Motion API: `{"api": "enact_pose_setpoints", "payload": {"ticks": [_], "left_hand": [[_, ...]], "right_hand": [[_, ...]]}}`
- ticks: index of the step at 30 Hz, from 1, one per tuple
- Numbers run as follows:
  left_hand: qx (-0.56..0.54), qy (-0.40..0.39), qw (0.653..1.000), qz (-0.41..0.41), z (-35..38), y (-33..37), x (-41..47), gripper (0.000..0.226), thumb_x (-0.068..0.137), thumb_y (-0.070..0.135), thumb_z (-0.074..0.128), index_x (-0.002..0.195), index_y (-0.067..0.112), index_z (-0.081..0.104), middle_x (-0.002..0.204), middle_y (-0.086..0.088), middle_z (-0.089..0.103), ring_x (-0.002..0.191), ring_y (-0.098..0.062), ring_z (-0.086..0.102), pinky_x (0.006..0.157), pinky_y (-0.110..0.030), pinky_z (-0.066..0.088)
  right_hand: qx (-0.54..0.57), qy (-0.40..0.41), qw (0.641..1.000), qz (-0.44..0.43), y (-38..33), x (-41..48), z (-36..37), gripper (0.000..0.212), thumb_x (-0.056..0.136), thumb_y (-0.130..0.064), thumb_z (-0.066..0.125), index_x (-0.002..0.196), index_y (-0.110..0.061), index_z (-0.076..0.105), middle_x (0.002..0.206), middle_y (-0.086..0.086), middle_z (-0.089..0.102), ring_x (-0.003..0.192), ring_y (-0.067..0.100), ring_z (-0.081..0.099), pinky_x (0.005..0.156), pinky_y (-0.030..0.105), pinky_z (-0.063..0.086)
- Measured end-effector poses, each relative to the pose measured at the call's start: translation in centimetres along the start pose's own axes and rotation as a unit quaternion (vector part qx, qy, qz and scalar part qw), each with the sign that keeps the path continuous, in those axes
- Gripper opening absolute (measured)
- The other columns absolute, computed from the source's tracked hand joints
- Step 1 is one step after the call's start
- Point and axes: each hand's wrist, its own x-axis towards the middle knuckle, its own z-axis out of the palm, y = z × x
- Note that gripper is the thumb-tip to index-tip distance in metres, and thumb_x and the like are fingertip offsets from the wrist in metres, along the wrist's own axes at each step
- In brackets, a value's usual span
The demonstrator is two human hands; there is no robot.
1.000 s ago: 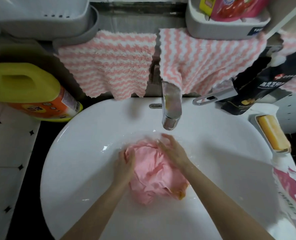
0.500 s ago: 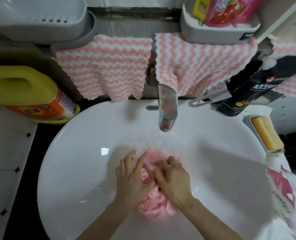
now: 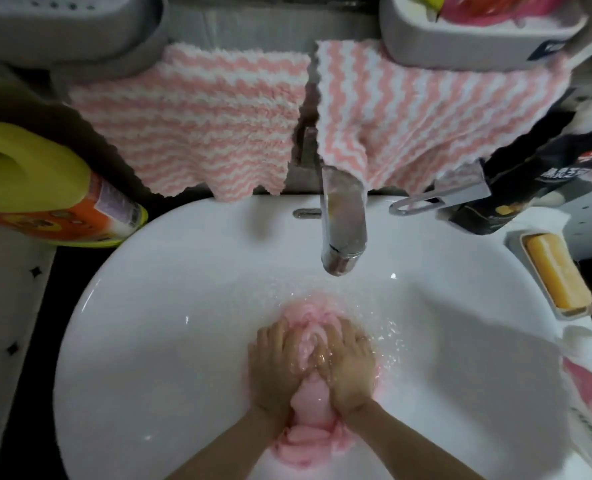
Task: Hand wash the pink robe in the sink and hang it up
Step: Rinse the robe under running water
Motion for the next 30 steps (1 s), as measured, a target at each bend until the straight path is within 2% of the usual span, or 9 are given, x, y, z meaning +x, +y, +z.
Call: {"api": "enact_pose_setpoints", "payload": {"ticks": [10,13,16,18,20,22,24,26,30], "left_hand": [[-0.013,0.013,1.0,-0.008,2.7,-0.4,2.5,0.033,0.1,0.038,0.028,0.097,0.013,0.05,0.09,-0.007,0.066,0.075,-0.021,0.065,0.061,-0.029,0.05],[-0.085,-0.047,0.994,-0.055,1.9,-0.2,3.5,0.024,0.095,0.04,0.04,0.098,0.019,0.052,0.077,-0.003,0.069,0.064,-0.02,0.067,0.052,-0.028,0.052],[-0.078,-0.211,0.969,-0.105,-0.2,0.1,4.7,0.036,0.09,0.048,0.047,0.118,0.026,0.051,0.11,0.001,0.065,0.1,-0.019,0.063,0.082,-0.028,0.049],[-0.197,-0.229,0.941,-0.152,-1.7,-0.5,5.3,0.042,0.089,0.051,0.052,0.123,0.027,0.048,0.118,0.01,0.06,0.107,-0.015,0.058,0.088,-0.024,0.041],[-0.325,-0.214,0.9,-0.194,-3.4,-0.8,5.8,0.045,0.083,0.051,0.06,0.118,0.03,0.043,0.098,0.018,0.06,0.087,-0.009,0.059,0.079,-0.024,0.043],[-0.416,-0.195,0.861,-0.218,-5.3,-0.2,6.3,0.048,0.081,0.053,0.061,0.118,0.028,0.044,0.075,0.018,0.054,0.066,-0.003,0.054,0.069,-0.022,0.045],[-0.478,-0.154,0.824,-0.261,-7.0,0.7,6.9,0.033,0.091,0.041,0.053,0.116,0.02,0.054,0.082,0.015,0.059,0.068,0.003,0.056,0.067,-0.011,0.045],[-0.459,-0.131,0.826,-0.299,-8.4,1.2,7.3,0.026,0.097,0.035,0.044,0.105,0.018,0.061,0.092,0.006,0.064,0.08,-0.001,0.06,0.069,-0.006,0.043],[-0.149,-0.205,0.954,-0.16,-9.3,1.1,4.7,0.03,0.091,0.047,0.049,0.103,0.023,0.06,0.104,0.003,0.05,0.09,-0.019,0.059,0.075,-0.026,0.043]], "right_hand": [[-0.047,0.074,0.996,0.002,1.1,2.7,2.3,0.026,0.078,-0.026,0.042,0.086,-0.024,0.066,0.078,-0.003,0.07,0.055,0.018,0.063,0.05,0.024,0.049],[-0.044,0.051,0.997,0.027,0.5,3.6,1.7,0.03,0.08,-0.028,0.041,0.072,-0.022,0.068,0.062,-0.004,0.065,0.047,0.018,0.06,0.044,0.02,0.044],[0.054,-0.014,0.99,0.126,-0.1,3.7,0.3,0.044,0.089,-0.045,0.034,0.063,-0.021,0.062,0.057,0.0,0.061,0.051,0.02,0.059,0.046,0.024,0.039],[0.211,-0.08,0.946,0.233,-0.2,4.0,-1.3,0.041,0.09,-0.055,0.038,0.075,-0.026,0.062,0.066,-0.002,0.065,0.062,0.017,0.061,0.06,0.031,0.048],[0.37,-0.102,0.876,0.291,-0.6,4.3,-3.1,0.02,0.089,-0.053,0.054,0.096,-0.035,0.06,0.067,-0.006,0.064,0.06,0.017,0.058,0.066,0.036,0.051],[0.494,-0.104,0.79,0.349,-1.2,4.7,-5.4,0.028,0.088,-0.054,0.056,0.106,-0.033,0.059,0.075,-0.002,0.066,0.064,0.02,0.059,0.064,0.034,0.049],[0.536,-0.13,0.743,0.38,-1.9,5.5,-7.9,0.039,0.091,-0.058,0.046,0.103,-0.026,0.064,0.085,0.001,0.07,0.077,0.018,0.064,0.066,0.031,0.048],[0.489,-0.167,0.776,0.362,-2.3,5.5,-9.6,0.053,0.09,-0.065,0.039,0.071,-0.022,0.065,0.062,-0.006,0.057,0.059,0.012,0.05,0.058,0.027,0.036],[0.225,-0.178,0.916,0.28,-2.2,3.2,-9.5,0.063,0.084,-0.067,0.049,0.046,-0.018,0.04,0.057,-0.008,0.046,0.057,0.015,0.045,0.056,0.029,0.034]]}}
